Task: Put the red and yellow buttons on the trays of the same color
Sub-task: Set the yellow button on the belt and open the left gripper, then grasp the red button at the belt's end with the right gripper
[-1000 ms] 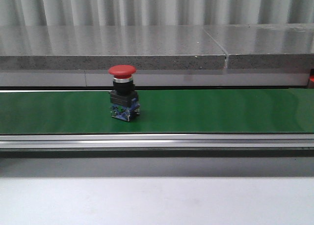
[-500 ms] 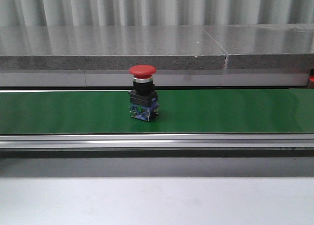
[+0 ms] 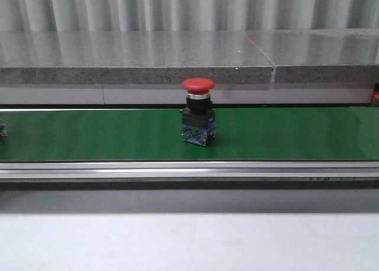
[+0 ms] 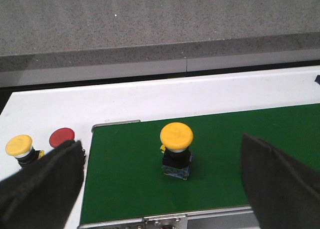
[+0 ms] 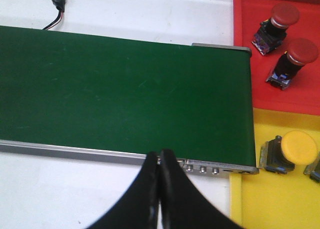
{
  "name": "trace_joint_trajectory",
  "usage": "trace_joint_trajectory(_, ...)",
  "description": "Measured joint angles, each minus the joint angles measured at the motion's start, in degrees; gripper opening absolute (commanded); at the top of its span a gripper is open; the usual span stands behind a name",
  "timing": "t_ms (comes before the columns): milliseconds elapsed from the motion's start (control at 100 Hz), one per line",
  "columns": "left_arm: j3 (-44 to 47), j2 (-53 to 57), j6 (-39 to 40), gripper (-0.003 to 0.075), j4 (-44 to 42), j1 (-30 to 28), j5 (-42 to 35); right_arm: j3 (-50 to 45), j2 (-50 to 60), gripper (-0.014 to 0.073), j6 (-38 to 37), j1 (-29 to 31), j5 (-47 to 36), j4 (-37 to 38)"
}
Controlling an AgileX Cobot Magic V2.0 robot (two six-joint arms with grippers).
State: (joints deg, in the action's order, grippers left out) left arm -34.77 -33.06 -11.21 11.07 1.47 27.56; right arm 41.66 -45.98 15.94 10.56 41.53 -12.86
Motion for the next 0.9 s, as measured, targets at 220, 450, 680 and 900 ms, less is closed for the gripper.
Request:
trace_joint_trajectory(220,3.16,5.26,0.00,0.0060,0.48,0.00,-0.09,0.00,0.00,-0.0067,0.00,0.00,0.00,0.00)
trace_joint_trajectory(450,3.58,5.52,0.00,-0.0020,0.93,0.00,-0.09,0.00,0.00,-0.0067,0.00,0.00,-0.47,0.00)
trace_joint_trajectory(680,3.58,5.52,0.00,-0.0020,0.93,0.00,-0.09,0.00,0.00,0.0034,0.00,0.00,0.46,0.00)
trace_joint_trajectory(900,3.58,5.52,0.00,-0.0020,0.93,0.00,-0.09,0.00,0.00,0.0622,0.00,0.00,1.82,-0.56)
